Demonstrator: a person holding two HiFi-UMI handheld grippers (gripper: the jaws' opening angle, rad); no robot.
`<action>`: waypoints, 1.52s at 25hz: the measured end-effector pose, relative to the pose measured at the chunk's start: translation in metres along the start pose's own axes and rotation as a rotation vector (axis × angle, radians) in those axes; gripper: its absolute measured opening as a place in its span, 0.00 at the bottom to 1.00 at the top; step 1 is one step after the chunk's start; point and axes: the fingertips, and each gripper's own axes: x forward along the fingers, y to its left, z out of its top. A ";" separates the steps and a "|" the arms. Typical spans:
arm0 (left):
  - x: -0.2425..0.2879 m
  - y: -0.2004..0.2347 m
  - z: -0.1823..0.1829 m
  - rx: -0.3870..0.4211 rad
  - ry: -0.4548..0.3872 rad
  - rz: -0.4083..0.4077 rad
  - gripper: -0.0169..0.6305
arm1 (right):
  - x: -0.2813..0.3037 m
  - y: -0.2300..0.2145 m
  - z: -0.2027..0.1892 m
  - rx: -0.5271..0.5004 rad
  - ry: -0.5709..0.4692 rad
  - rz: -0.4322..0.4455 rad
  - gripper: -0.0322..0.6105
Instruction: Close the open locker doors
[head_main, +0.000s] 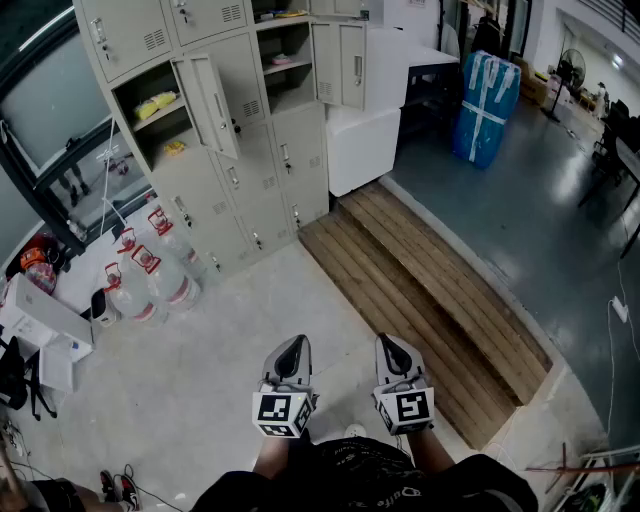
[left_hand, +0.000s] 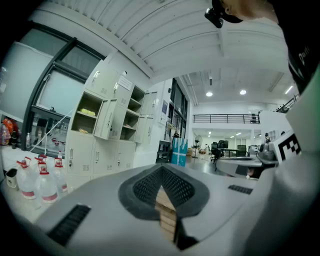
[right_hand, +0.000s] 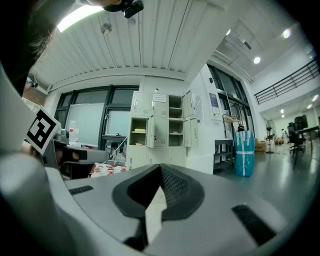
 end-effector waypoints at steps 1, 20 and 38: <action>-0.001 0.012 0.001 0.005 -0.004 0.005 0.04 | 0.007 0.008 0.001 0.000 -0.010 -0.003 0.06; 0.010 0.153 0.027 -0.006 -0.004 -0.085 0.04 | 0.112 0.097 0.018 0.050 -0.019 -0.091 0.06; 0.074 0.224 0.028 -0.011 0.028 -0.172 0.04 | 0.209 0.105 0.005 0.018 0.021 -0.140 0.06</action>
